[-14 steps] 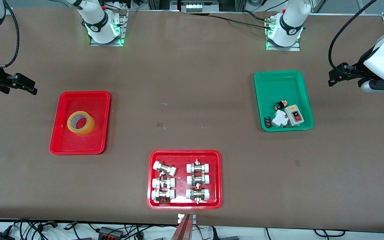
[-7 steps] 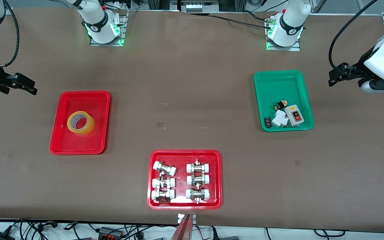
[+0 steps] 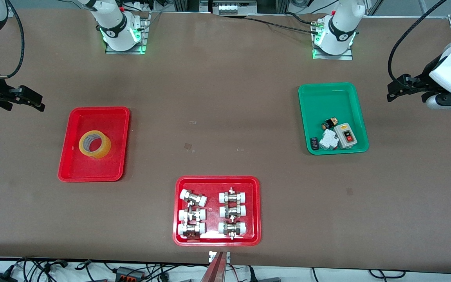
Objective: Left arm passes tape to right arm into tray
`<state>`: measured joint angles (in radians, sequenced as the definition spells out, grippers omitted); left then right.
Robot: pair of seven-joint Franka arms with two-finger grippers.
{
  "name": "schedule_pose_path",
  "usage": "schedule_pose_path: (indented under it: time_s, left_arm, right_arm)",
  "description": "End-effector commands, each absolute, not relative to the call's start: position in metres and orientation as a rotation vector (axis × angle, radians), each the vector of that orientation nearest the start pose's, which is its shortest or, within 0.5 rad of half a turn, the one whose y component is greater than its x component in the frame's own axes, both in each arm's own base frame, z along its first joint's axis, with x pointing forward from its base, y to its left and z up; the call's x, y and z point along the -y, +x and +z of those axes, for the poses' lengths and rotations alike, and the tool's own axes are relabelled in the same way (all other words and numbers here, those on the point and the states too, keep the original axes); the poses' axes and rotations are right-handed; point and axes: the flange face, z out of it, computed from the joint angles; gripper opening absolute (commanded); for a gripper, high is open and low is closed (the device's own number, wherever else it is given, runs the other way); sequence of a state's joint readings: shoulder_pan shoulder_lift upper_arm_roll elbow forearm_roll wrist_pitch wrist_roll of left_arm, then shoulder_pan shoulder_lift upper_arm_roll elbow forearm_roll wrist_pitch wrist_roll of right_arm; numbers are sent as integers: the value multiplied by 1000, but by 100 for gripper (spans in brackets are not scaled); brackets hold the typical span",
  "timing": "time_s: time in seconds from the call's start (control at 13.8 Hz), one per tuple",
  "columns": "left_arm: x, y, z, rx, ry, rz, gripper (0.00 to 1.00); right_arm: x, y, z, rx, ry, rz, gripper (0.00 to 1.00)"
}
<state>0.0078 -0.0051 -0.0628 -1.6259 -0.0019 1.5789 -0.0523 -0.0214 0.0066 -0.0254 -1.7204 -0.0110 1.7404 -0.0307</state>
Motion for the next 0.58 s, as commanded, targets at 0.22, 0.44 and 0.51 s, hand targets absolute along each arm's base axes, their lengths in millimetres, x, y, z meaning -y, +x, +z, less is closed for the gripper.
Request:
schedule_pose_path:
  time_s: [0.22,0.44,0.51]
  left_arm:
    - [28,552,606,-5,-3155,79,100]
    - [28,552,605,-4,-3155,81,100]
    - [28,552,605,-4,-3155,81,100]
  right_arm:
    - [27,563,571,-9,-3155,-6,100]
    - [26,563,571,-7,-3155,-6,100]
    - [26,563,570,-7,-3155,-6,100]
